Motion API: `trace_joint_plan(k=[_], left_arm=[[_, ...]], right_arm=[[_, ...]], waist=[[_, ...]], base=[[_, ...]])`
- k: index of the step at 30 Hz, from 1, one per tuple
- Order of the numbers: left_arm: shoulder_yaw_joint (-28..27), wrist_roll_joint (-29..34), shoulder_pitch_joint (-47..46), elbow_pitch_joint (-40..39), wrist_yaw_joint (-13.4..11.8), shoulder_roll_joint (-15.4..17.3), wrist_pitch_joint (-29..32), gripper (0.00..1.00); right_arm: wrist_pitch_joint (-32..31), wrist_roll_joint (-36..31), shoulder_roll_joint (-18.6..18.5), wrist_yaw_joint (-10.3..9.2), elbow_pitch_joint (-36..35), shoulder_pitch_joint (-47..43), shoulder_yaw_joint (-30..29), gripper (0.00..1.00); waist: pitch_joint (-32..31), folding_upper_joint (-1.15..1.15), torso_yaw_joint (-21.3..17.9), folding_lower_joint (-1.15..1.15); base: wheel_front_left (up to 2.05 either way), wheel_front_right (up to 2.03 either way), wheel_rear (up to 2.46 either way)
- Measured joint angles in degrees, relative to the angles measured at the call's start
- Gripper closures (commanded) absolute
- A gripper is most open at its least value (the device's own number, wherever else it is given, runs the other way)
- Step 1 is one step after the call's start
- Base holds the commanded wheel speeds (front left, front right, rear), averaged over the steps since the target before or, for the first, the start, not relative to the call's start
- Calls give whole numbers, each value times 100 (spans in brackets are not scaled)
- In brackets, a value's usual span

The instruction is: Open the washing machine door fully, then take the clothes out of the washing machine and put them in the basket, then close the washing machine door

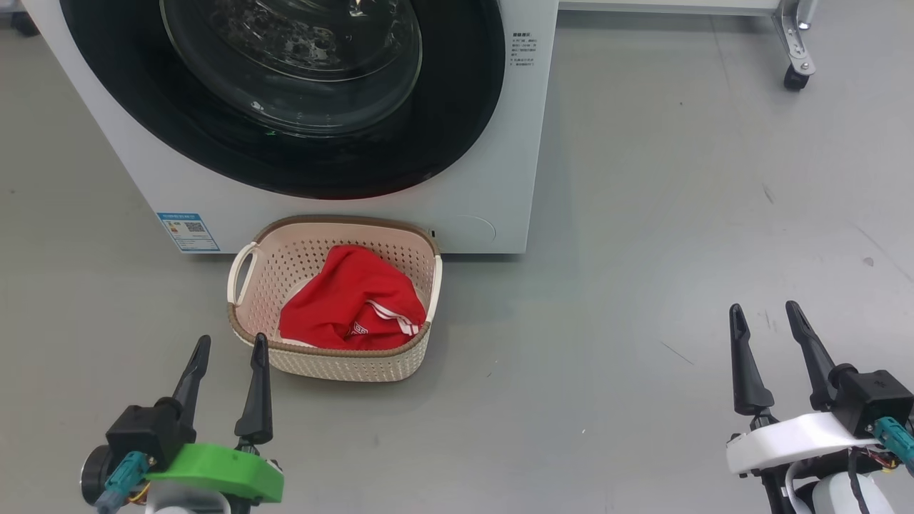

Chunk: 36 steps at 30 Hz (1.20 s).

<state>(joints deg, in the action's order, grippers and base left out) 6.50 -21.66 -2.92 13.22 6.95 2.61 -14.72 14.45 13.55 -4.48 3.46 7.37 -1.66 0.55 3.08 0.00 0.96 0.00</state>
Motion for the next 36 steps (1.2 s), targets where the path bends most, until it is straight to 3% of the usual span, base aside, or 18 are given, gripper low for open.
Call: trace_joint_plan(k=[36], left_arm=[[-7, -48, 0, 13, 0, 0, 0, 0]], right_arm=[[0, -37, 48, 53, -68, 1, -51, 0]], waist=[[54, 0, -61, 0]], base=[[0, 0, 0]])
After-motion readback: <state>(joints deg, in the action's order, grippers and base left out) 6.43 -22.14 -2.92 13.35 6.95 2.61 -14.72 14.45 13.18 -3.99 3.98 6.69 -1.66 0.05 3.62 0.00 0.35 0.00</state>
